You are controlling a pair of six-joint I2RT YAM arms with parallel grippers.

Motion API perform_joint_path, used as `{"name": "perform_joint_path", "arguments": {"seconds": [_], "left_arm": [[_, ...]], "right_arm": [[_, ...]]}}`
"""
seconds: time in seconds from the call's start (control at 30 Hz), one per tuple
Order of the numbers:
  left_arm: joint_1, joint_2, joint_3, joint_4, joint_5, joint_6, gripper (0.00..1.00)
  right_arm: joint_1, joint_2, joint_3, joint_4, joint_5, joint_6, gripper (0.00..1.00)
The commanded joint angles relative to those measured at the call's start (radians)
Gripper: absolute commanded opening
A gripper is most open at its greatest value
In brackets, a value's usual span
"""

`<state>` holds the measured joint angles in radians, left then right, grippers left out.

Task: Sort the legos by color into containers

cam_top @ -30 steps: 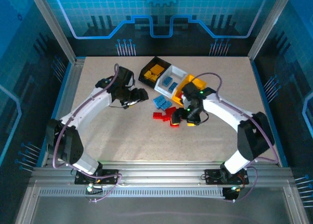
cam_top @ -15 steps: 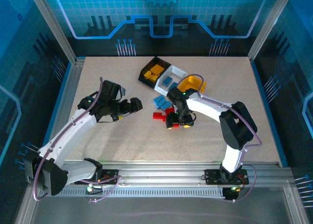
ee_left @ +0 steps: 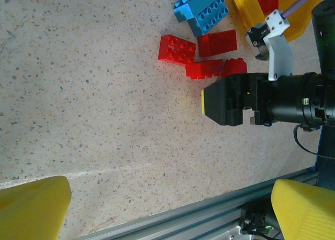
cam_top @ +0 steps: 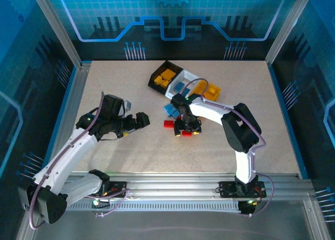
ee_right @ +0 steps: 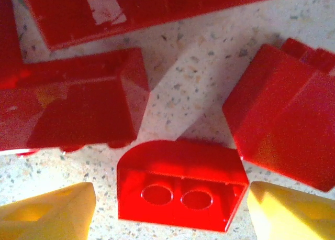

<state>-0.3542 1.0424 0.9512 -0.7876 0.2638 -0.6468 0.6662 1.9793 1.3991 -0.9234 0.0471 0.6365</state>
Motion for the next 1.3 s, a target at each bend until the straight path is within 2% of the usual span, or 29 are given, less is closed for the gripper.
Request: {"name": "perform_joint_path", "arguments": {"seconds": [0.0,0.4,0.6,0.8,1.0,1.1,1.27], "left_arm": [[0.012,-0.015,-0.020,-0.032,0.032,0.042,0.99],[0.016,-0.065,-0.060,-0.038,0.031,0.008,0.99],[0.018,-0.071,-0.058,-0.042,0.019,0.018,0.99],[0.018,-0.068,-0.068,-0.021,0.019,0.008,0.99],[0.018,-0.053,-0.066,-0.003,0.013,0.012,0.99],[0.021,-0.040,-0.069,0.012,0.011,0.011,0.99],[0.021,-0.013,-0.064,0.031,0.017,0.003,0.99]], "right_arm": [[-0.009,0.034,0.027,-0.019,0.018,0.015,0.76],[-0.013,0.064,0.052,-0.018,0.062,0.002,0.67],[-0.013,0.042,0.027,-0.008,0.059,0.006,0.51],[-0.007,-0.036,-0.007,-0.018,0.042,0.025,0.51],[-0.015,-0.217,-0.025,-0.038,-0.040,0.081,0.51],[-0.056,-0.281,0.025,-0.053,-0.087,0.095,0.51],[-0.150,-0.305,0.151,-0.030,-0.197,0.122,0.52]]}}
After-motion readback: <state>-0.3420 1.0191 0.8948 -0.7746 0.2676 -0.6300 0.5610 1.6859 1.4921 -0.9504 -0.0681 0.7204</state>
